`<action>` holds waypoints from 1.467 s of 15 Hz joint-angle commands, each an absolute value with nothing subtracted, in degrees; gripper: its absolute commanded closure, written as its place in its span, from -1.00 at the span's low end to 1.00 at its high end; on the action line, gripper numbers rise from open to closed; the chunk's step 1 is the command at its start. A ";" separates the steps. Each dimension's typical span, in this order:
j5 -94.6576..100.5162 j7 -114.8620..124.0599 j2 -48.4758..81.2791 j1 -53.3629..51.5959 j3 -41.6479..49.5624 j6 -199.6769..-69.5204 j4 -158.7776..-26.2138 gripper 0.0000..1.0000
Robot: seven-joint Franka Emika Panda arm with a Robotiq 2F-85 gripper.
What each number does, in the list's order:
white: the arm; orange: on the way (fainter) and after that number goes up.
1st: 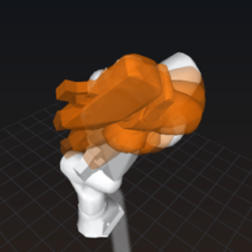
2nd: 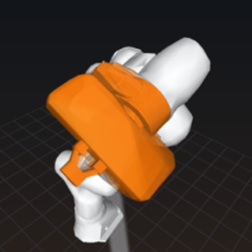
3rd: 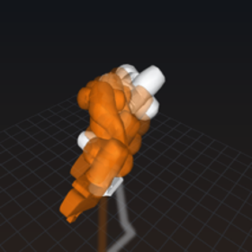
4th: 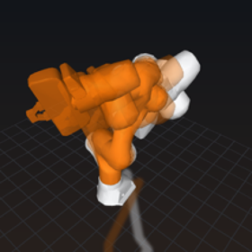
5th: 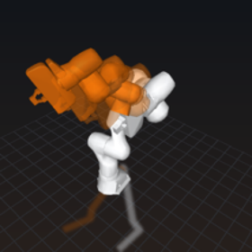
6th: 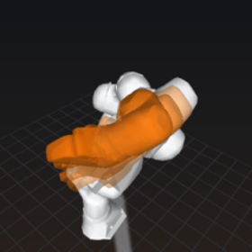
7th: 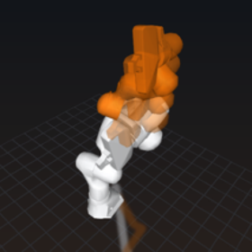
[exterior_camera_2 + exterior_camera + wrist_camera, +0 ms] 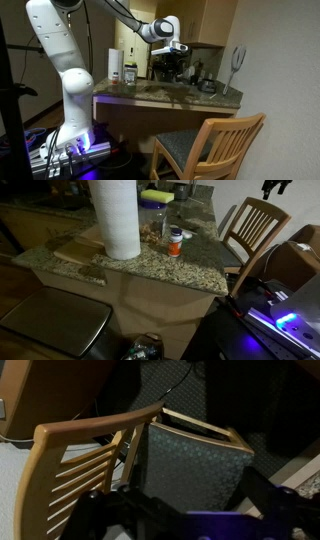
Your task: Move the green object backwards
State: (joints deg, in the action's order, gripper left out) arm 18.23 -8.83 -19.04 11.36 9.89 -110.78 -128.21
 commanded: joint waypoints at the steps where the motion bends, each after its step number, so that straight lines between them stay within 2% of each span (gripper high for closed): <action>1: 18.30 -8.76 -19.03 11.03 10.16 -110.60 -128.09 -1.00; 5: 18.05 -8.84 -18.47 10.49 9.79 -111.16 -128.45 -1.00; 15: 1.28 -25.10 -19.22 -1.43 7.60 -114.27 -131.73 -1.00; 18: 2.05 -33.16 -18.79 -1.95 7.88 -112.88 -131.21 -1.00; 20: 3.56 -32.01 -19.01 -1.22 7.20 -116.33 -132.05 -1.00; 22: 2.79 -30.75 -18.87 -1.37 6.95 -114.14 -130.79 -1.00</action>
